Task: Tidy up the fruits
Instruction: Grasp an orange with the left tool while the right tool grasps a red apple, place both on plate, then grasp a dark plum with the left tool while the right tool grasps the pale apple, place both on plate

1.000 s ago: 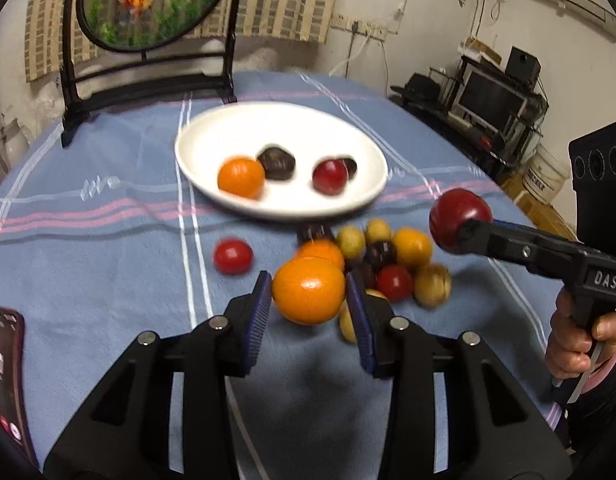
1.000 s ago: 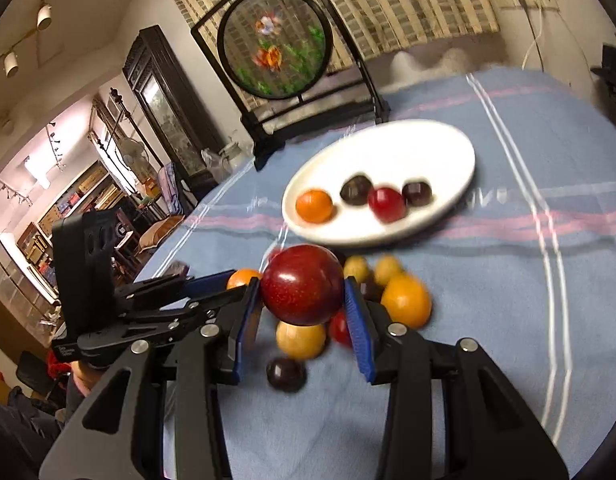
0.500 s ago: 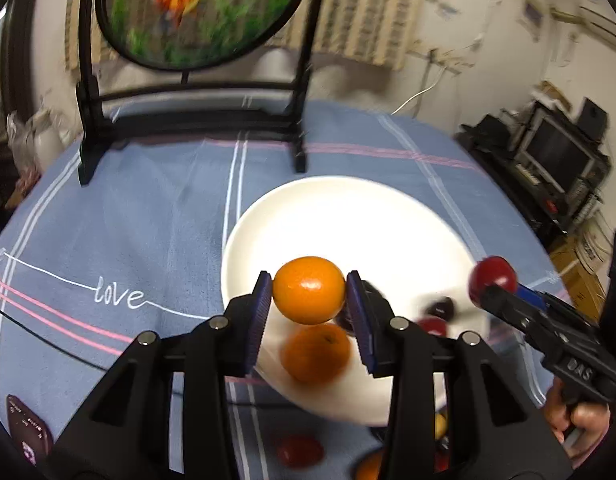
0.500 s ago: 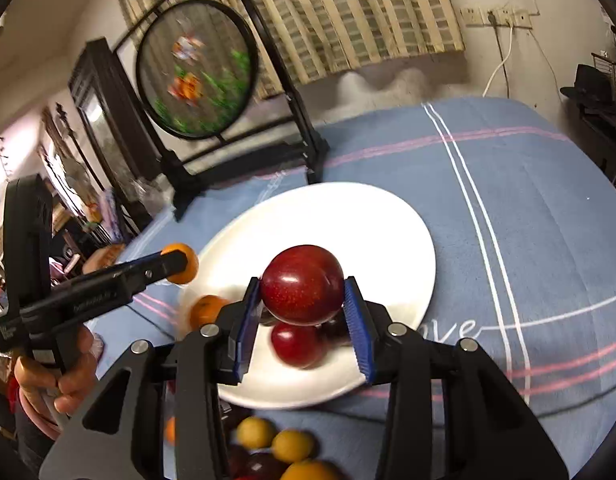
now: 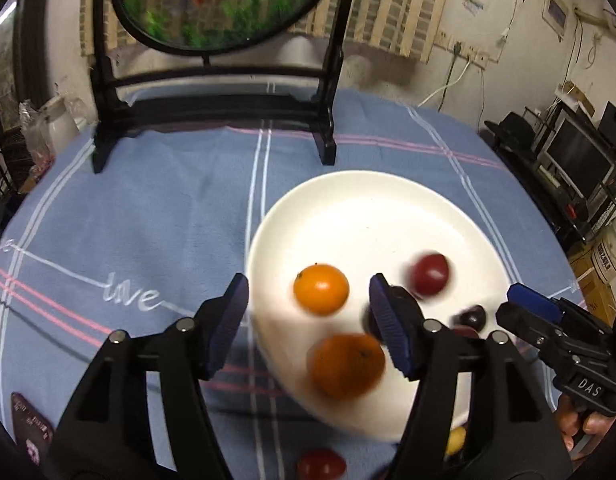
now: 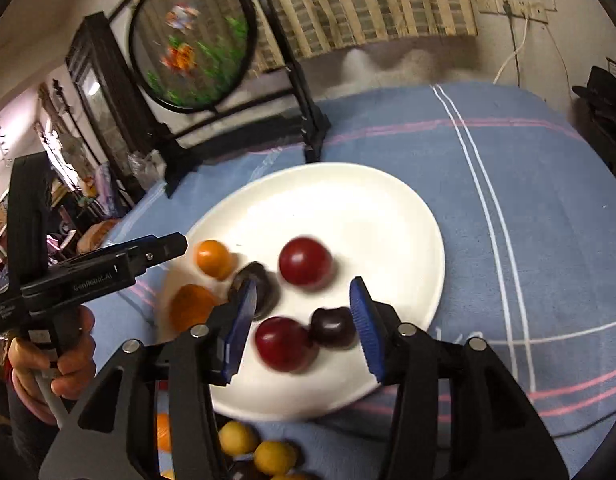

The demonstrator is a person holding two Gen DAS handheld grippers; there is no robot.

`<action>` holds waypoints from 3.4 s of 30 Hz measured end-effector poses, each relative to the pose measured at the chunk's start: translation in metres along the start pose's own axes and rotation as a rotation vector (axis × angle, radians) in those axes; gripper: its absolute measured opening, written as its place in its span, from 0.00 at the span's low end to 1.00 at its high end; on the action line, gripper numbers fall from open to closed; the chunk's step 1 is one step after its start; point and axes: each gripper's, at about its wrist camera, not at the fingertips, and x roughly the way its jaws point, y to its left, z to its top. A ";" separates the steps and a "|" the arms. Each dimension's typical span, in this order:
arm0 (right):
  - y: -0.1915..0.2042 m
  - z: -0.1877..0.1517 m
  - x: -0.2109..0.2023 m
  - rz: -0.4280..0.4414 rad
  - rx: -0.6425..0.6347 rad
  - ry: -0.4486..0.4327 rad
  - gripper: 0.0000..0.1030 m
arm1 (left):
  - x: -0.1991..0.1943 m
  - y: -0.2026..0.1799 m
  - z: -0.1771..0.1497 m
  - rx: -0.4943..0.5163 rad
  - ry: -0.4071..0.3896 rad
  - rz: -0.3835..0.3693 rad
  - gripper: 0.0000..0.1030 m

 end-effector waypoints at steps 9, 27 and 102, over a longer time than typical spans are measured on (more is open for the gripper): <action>0.024 -0.079 -0.073 -0.036 -0.122 0.019 0.47 | -0.082 -0.009 -0.092 0.089 -0.034 -0.097 0.71; 0.037 -0.129 -0.067 -0.037 -0.184 0.183 0.49 | -0.093 -0.059 -0.196 0.227 0.105 -0.289 0.59; -0.008 0.007 0.036 -0.086 0.000 0.032 0.45 | 0.028 -0.034 -0.005 0.048 0.040 0.039 0.47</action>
